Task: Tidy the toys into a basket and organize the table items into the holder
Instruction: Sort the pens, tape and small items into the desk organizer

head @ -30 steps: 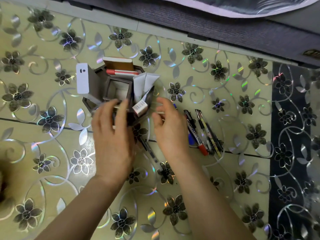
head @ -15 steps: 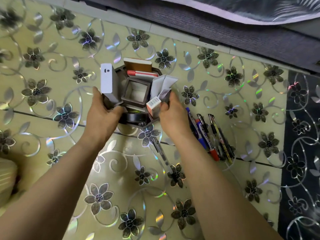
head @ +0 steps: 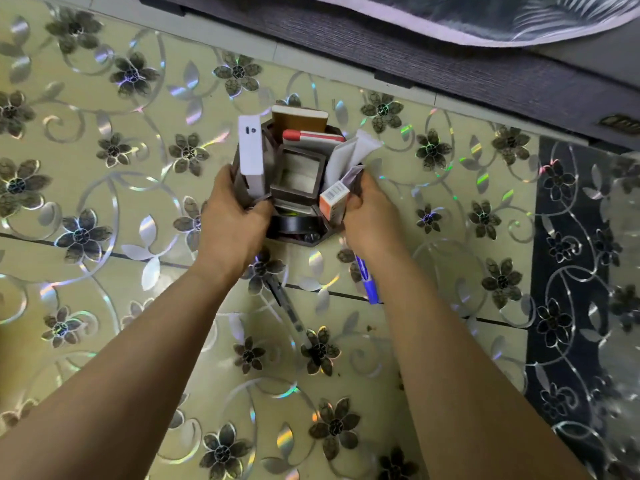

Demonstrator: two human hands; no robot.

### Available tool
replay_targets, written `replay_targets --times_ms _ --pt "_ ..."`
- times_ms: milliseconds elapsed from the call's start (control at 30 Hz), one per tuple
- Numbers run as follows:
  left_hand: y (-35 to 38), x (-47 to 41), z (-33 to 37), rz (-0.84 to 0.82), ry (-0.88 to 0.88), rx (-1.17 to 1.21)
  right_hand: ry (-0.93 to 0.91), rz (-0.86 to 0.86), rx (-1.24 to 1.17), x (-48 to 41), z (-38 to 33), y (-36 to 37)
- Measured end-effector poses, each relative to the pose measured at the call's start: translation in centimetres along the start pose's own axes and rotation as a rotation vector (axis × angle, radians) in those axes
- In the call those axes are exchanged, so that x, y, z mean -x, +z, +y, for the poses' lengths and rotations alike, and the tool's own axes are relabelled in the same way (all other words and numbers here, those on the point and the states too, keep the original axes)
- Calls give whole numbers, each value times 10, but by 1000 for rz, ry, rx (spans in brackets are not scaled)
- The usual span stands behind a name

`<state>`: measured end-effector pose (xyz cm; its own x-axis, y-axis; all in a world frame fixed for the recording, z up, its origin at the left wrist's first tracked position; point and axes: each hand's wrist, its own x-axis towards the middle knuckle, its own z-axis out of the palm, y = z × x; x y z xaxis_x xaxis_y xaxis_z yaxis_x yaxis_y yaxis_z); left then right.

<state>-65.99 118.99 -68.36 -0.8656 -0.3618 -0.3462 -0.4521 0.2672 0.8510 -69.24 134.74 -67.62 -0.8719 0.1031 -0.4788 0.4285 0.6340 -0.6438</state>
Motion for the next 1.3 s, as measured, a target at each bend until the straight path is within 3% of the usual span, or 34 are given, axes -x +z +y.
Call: replay_targets --times_ms 333,567,733,867,1000,1200,1300 --pt "43 29 8 -97 30 -36 34 80 -51 8 57 -31" --pt "31 56 -14 -248 -34 132 53 201 -43 24 87 -21" --pt "9 89 -48 -171 124 -270 123 244 18 68 87 -2" --pt "-11 91 -67 -384 437 -740 32 145 144 95 75 29" --pt "-13 82 -76 -513 527 -1035 -48 399 349 91 89 39" --pt "-10 78 -72 -527 607 -1105 -1 351 519 80 98 33" --pt "-16 92 -63 -457 570 -914 116 291 248 81 91 20"
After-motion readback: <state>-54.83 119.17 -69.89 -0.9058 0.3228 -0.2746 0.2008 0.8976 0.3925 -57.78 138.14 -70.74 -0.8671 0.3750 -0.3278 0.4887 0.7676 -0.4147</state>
